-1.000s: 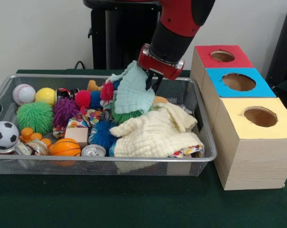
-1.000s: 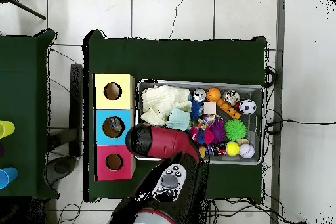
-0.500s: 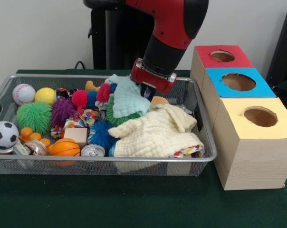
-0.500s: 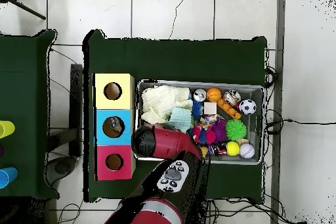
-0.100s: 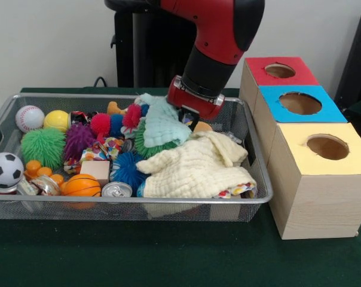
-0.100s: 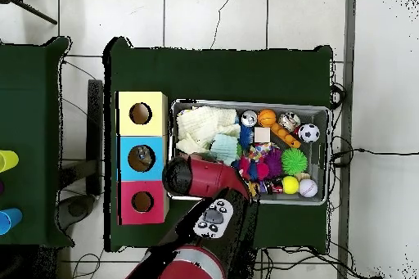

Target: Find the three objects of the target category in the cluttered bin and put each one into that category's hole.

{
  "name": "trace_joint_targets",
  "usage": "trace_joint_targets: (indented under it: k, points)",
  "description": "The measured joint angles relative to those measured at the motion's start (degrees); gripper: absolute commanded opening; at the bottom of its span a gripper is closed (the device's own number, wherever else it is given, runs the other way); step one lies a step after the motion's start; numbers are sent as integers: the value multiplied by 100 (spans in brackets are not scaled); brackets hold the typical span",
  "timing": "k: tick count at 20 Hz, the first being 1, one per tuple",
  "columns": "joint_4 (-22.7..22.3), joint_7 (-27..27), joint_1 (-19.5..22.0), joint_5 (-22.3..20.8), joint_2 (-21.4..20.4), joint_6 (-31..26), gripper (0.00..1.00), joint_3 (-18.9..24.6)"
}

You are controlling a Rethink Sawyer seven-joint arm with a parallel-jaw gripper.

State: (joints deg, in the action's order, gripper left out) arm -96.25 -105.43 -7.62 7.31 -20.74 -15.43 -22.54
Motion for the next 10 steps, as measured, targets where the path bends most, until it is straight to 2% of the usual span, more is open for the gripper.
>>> trace_joint_targets:
  k: [10]
  points:
    - [-1,0,-54,77,-6,-11,100,-2]
